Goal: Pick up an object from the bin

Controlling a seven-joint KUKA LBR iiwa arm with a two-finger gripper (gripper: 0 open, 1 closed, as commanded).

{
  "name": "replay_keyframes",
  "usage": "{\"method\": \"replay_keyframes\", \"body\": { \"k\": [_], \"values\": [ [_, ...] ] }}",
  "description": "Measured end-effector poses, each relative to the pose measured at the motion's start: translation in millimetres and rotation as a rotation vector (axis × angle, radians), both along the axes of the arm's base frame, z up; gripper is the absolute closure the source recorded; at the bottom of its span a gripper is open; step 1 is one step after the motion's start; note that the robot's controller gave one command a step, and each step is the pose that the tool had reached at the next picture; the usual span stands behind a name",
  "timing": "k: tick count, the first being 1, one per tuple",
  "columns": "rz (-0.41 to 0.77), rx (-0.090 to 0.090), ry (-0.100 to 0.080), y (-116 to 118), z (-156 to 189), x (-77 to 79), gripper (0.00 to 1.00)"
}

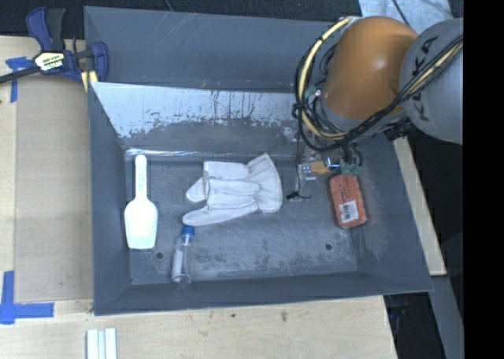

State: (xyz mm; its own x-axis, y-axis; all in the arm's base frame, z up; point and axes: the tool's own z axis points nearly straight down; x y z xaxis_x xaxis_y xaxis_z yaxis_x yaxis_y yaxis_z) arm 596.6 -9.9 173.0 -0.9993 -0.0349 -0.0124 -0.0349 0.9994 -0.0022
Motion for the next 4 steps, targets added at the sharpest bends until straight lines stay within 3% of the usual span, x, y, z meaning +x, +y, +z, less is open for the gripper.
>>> {"method": "replay_keyframes", "body": {
  "k": [1,2,3,4],
  "values": [
    [0.004,0.002,0.008,19,-48,7.6,0.00],
    [-0.028,0.003,0.011,19,-73,3.2,0.00],
    [-0.018,0.003,0.004,35,-101,-0.6,1.00],
    [-0.017,0.003,0.004,35,-101,-0.5,1.00]
  ]
}}
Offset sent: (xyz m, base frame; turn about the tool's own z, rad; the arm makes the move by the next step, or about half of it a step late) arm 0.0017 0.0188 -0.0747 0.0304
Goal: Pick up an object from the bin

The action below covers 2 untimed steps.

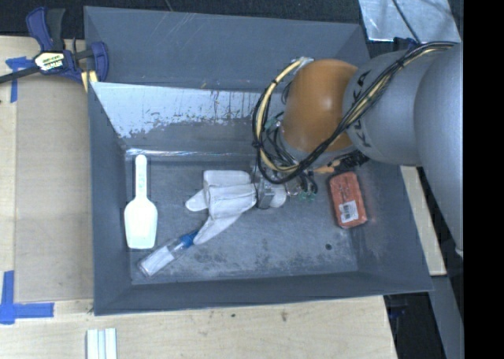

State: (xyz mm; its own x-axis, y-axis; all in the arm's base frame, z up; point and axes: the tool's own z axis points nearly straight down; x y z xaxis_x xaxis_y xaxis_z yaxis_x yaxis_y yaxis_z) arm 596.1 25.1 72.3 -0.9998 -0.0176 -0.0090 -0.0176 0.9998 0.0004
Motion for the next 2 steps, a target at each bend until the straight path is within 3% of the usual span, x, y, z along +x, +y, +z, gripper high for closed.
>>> {"method": "replay_keyframes", "body": {
  "k": [1,2],
  "values": [
    [-0.003,0.000,0.014,-3,38,-0.8,1.00],
    [0.026,-0.001,-0.001,0,77,3.5,1.00]
  ]
}}
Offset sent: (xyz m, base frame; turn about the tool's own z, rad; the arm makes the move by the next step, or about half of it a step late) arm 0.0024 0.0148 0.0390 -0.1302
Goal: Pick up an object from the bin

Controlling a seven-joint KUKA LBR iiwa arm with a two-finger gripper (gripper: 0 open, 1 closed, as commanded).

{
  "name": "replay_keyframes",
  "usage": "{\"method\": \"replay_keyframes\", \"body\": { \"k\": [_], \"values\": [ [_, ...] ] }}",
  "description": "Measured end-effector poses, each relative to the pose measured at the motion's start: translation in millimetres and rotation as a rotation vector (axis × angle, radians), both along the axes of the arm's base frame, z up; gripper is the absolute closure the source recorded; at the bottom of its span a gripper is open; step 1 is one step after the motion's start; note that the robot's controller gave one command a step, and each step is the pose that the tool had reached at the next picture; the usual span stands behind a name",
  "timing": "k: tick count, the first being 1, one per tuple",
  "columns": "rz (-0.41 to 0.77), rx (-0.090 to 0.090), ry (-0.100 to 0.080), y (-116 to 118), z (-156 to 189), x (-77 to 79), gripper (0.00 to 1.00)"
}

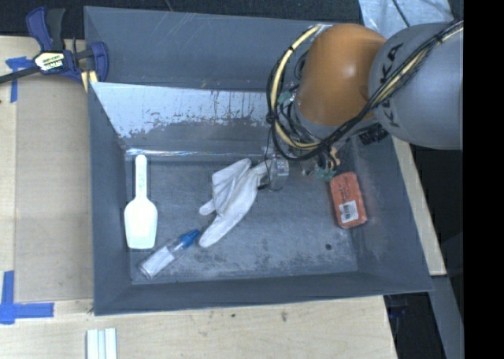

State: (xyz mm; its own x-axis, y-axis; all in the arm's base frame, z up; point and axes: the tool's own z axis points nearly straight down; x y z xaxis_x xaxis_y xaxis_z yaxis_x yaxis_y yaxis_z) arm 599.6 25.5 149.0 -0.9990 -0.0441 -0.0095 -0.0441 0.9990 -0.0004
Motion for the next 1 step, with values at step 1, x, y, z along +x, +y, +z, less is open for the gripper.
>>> {"method": "replay_keyframes", "body": {
  "k": [1],
  "values": [
    [-0.005,0.000,0.007,-0.9,115.1,-35.7,1.00]
  ]
}}
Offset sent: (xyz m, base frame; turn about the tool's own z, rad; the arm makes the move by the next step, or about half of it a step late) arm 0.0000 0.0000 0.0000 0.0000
